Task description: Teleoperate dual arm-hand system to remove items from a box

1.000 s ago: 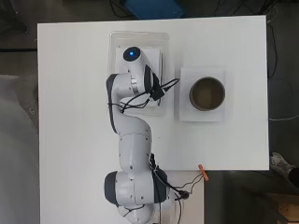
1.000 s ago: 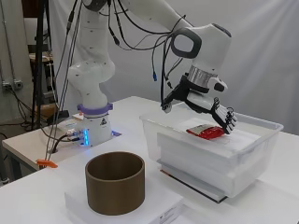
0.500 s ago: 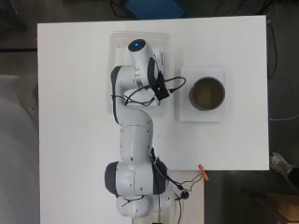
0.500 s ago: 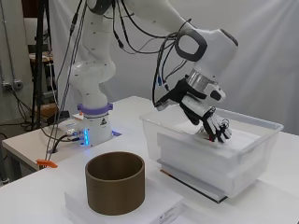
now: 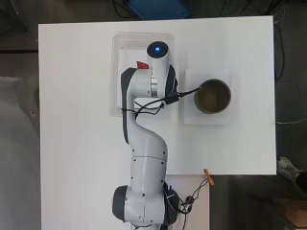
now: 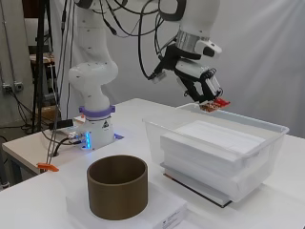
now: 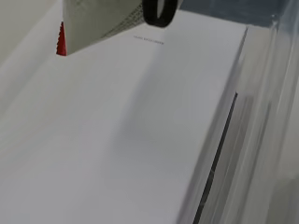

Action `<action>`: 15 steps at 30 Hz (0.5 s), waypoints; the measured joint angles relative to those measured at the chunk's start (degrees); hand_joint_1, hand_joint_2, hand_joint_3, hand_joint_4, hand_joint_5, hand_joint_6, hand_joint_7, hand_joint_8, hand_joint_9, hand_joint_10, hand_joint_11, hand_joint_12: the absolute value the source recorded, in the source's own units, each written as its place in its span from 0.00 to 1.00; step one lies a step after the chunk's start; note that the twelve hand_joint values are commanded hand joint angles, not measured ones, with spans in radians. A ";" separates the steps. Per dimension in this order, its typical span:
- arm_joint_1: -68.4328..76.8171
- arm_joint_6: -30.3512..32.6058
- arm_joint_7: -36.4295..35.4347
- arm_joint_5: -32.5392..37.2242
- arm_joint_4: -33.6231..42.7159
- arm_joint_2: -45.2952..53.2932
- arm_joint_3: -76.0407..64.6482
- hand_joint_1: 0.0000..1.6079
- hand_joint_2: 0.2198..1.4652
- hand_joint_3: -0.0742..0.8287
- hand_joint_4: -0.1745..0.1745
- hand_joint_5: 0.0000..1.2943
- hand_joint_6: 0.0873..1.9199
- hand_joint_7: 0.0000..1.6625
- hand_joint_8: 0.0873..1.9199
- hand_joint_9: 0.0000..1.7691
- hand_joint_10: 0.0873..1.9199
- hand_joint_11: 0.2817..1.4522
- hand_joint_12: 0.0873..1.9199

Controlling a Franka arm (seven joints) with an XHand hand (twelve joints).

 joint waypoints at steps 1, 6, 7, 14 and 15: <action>0.72 0.03 0.18 0.05 -0.45 -2.03 -1.04 0.82 0.75 0.08 0.06 0.60 0.53 0.55 0.60 0.60 0.61 0.30 0.71; -1.34 1.76 0.34 -0.45 -3.21 -4.81 -7.32 0.79 0.75 0.08 0.11 0.60 0.55 0.58 0.57 0.63 0.47 0.29 0.66; -1.79 2.01 0.47 -0.51 -3.42 -4.61 -9.01 0.78 0.76 0.08 0.08 0.59 0.56 0.58 0.60 0.64 0.44 0.29 0.67; 15.50 0.21 4.29 -6.83 -3.36 -10.97 -33.15 0.84 0.75 0.08 0.00 0.58 0.53 0.54 0.59 0.59 0.60 0.26 0.61; 22.18 0.36 4.19 -6.95 -3.47 -11.29 -37.42 0.81 0.77 0.08 0.05 0.55 0.58 0.54 0.60 0.57 0.50 0.26 0.54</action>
